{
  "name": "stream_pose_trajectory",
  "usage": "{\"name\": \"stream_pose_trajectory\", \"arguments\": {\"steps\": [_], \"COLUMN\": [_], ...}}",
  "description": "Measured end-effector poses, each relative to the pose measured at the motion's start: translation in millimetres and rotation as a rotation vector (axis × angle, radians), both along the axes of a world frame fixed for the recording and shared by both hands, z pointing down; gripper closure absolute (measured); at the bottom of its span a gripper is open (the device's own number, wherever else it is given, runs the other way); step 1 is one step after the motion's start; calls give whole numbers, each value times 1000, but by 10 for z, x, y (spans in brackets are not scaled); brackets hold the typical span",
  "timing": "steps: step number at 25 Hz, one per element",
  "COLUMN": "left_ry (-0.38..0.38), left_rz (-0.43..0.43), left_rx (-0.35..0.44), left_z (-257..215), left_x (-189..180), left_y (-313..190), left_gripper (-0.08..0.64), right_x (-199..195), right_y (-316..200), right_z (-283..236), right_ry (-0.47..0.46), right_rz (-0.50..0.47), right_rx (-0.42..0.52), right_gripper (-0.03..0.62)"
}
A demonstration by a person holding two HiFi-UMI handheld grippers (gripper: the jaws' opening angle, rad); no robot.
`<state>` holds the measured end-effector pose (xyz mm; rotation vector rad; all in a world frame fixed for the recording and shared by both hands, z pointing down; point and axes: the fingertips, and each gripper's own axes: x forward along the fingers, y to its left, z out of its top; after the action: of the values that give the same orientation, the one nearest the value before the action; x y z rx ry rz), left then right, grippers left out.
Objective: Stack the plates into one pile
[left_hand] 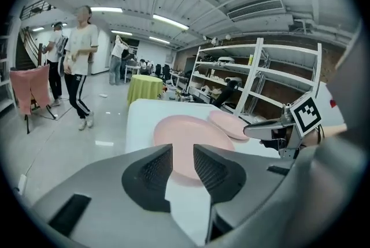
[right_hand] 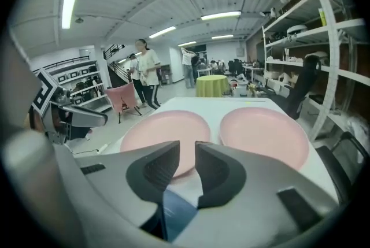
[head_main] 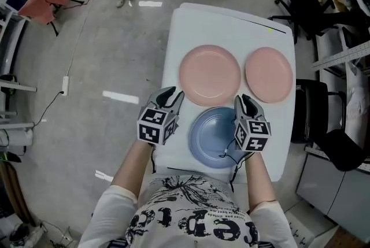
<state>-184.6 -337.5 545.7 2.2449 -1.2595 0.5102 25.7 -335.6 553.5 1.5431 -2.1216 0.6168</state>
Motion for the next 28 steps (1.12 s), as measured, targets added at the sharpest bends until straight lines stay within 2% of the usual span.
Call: {"name": "stream_pose_trajectory", "arguments": {"steps": [3, 10, 15, 19, 21, 24, 28], "left_ry": [18, -3, 60, 64, 66, 74, 83], "left_rz": [-23, -72, -86, -50, -35, -29, -30], "left_rx": [-80, -204, -284, -312, -313, -314, -313], "left_z": [220, 679, 891, 981, 1025, 1055, 1045], "left_x": [-54, -128, -48, 26, 68, 87, 92], "left_y": [-229, -636, -812, -868, -885, -887, -871], "left_gripper": [420, 417, 419, 422, 448, 465, 466], "right_x": [44, 175, 246, 230, 226, 217, 227], "right_y": [-170, -476, -654, -743, -776, -784, -777], "right_z": [224, 608, 816, 900, 933, 954, 942], "right_ry": [8, 26, -3, -17, -6, 33, 41], "right_rz": [31, 101, 136, 139, 136, 124, 118], "right_rx": [-65, -161, -194, -214, -214, -205, -203], "right_gripper": [495, 497, 486, 488, 496, 508, 509]}}
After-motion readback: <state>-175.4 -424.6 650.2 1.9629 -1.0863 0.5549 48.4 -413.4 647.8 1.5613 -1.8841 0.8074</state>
